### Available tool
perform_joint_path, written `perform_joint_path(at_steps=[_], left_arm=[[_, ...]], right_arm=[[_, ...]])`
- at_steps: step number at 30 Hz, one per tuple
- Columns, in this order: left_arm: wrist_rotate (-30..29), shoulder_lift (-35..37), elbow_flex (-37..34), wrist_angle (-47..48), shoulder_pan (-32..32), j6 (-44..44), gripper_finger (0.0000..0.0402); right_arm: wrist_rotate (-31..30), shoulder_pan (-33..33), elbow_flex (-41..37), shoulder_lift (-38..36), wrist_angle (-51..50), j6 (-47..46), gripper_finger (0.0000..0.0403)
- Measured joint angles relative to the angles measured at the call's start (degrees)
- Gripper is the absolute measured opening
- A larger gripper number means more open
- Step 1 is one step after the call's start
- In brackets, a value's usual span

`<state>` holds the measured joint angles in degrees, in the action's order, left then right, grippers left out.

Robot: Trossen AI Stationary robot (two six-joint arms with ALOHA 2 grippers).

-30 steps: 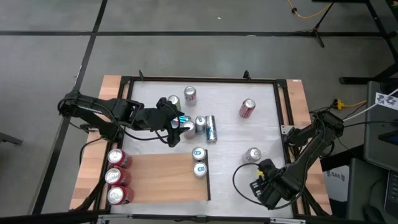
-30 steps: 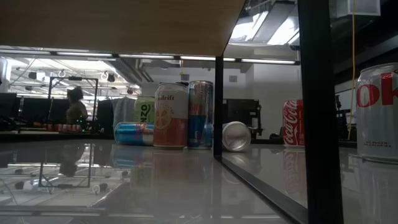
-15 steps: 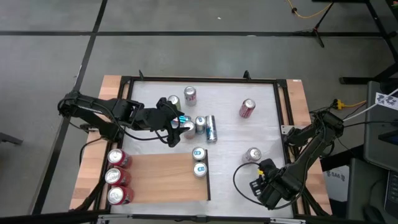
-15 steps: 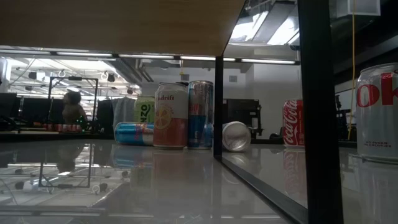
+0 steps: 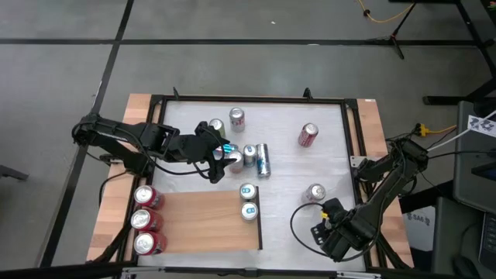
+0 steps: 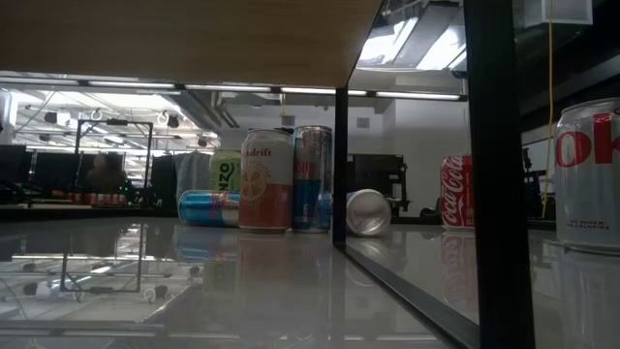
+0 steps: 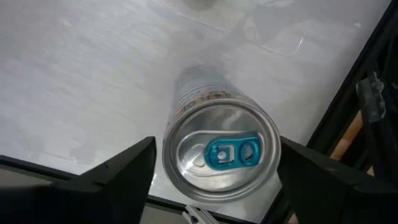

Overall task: Place canned beverage on shelf
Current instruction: Put the blue soda can on the shelf aligned with the blue soda cans

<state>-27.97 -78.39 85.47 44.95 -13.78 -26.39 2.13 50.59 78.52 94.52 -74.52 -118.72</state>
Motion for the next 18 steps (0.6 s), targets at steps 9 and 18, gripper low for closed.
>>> perform_joint_path(at_steps=[9,18], left_arm=[[0.0,0.0,0.0,0.0,0.0,0.0,0.0295],[0.0,0.0,0.0,0.0,0.0,0.0,0.0295]], right_arm=[[-3.1,0.0,1.2,0.0,-0.5,0.5,0.0344],[-4.7,0.0,4.7,-0.1,-3.6,2.2,0.0344]])
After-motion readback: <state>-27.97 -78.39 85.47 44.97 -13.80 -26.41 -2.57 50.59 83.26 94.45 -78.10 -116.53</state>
